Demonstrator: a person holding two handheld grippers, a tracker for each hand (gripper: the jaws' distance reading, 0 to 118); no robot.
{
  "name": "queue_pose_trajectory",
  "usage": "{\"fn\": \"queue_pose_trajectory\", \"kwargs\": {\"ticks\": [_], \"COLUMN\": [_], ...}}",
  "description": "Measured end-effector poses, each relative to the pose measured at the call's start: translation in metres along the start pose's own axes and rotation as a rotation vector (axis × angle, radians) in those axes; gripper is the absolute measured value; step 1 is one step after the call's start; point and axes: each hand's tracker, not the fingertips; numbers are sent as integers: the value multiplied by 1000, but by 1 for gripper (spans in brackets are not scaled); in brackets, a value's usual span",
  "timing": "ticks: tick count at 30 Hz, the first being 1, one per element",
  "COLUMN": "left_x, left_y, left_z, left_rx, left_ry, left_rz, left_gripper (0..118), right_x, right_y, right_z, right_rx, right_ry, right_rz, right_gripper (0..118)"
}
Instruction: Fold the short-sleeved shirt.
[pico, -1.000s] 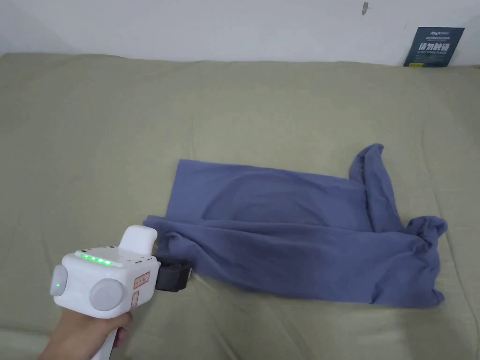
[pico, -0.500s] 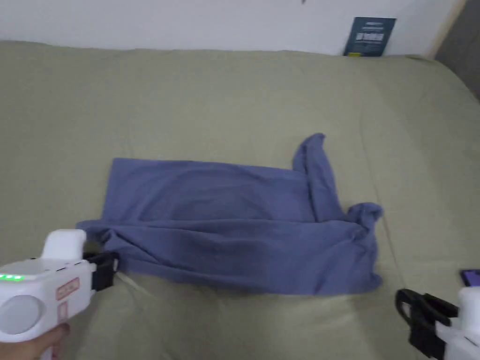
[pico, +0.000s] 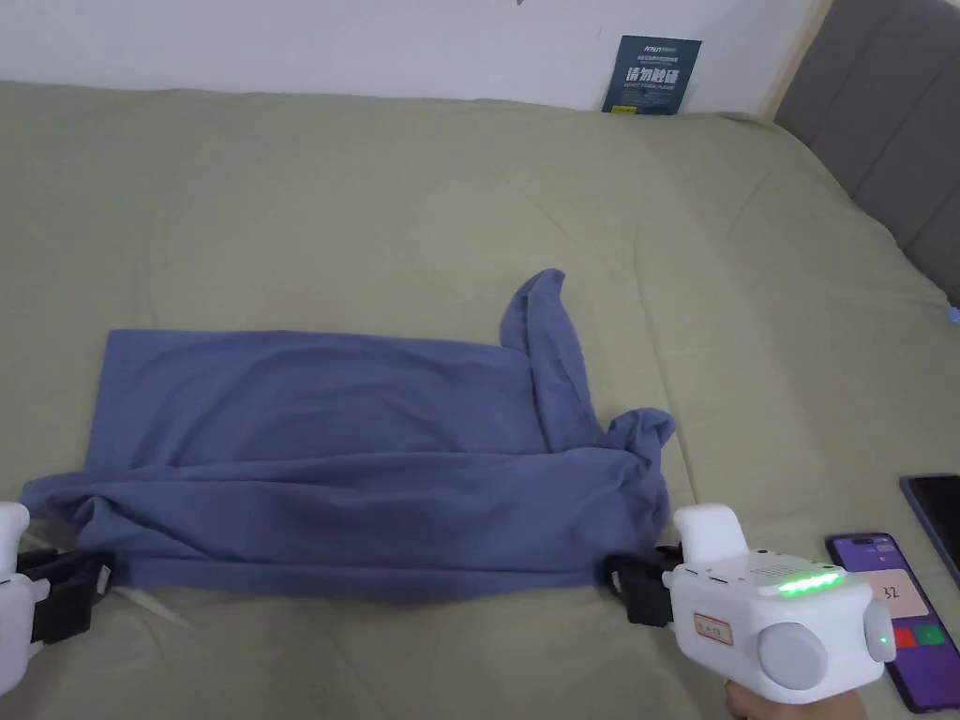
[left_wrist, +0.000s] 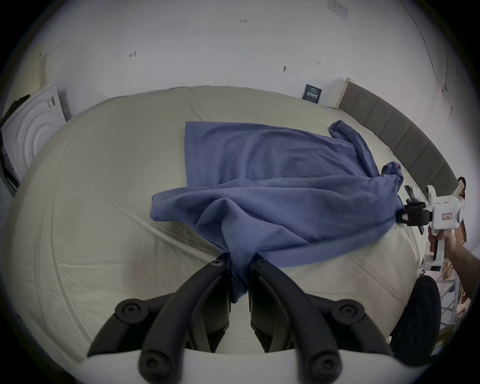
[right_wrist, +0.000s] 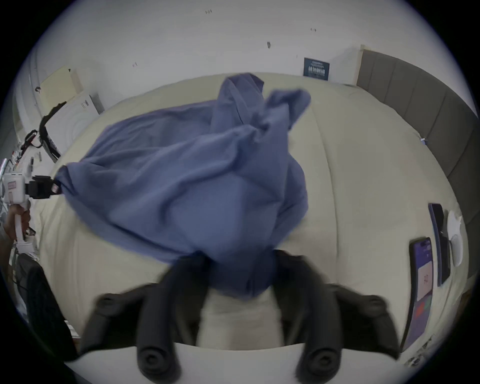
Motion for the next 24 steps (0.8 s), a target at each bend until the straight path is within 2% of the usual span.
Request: {"fn": "queue_pose_trajectory", "kwargs": {"ticks": [2,3,4,5,6,9,15,19,22,24], "left_x": [1,3,3,1,0,-2,2,5,7,8], "left_y": [-1,-2,-4,-5,-5,-7,-25,-57,-88,-106], "left_z": [4,6,8,12,18,41,103,137,139,129], "left_rx": [-11,-14,-12,-9,5,42,33,-46,-155,-147], "left_ry": [-27,-16,-11,-19,-26,-29,-38,-40,-29,-4], "left_rz": [10,4,2,6,17,34,-24,-61,-46,-8], "left_gripper": [9,9,9,9,9,9,9,9,9,10], "right_x": [0,-7,-10,-8,-7,-3,-9,-20,-26,-34], "right_y": [0,0,1,1,2,2,-12,-40,-70,-88], "right_z": [8,12,16,21,29,55,114,147,149,140], "right_rx": [12,16,21,35,47,78,74,17,-54,-88], "right_ry": [127,52,50,95,111,138,174,205,204,189], "right_rz": [-45,-21,-4,-19,-52,-82,-37,1,19,14], "right_gripper": [11,11,11,11,11,11,11,11,11,12]}}
